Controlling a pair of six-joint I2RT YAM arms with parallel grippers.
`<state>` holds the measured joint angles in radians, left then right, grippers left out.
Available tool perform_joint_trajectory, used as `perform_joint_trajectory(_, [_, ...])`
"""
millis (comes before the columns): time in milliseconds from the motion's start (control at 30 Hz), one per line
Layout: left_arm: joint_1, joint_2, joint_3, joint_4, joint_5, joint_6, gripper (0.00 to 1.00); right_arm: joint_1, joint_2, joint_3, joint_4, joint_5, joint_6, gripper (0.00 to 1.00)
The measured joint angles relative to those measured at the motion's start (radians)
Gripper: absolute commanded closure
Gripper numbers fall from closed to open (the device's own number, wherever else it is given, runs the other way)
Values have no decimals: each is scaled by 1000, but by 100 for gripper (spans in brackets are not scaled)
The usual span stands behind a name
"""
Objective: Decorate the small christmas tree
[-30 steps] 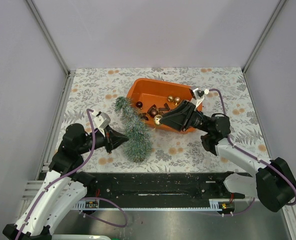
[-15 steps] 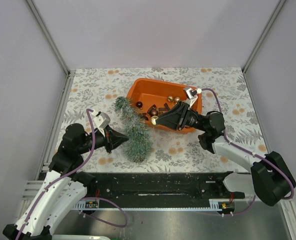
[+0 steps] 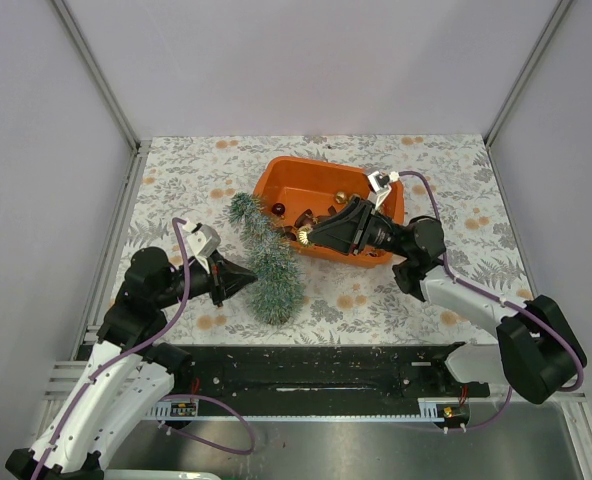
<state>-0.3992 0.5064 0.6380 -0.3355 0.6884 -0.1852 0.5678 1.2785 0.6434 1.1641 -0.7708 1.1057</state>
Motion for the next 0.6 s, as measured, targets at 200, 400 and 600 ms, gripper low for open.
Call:
perform_joint_trajectory(200, [0,0,-5,2,-1,0,95,31,0,0,0,3,2,96])
perform_joint_trajectory(400, [0,-1,-11,11,-3,-5,95,59,-2,-7,6,11,3,96])
perform_joint_trajectory(600, [0,-1,-15,17,-3,-9,95,60,-50,-22,-21,25,1,96])
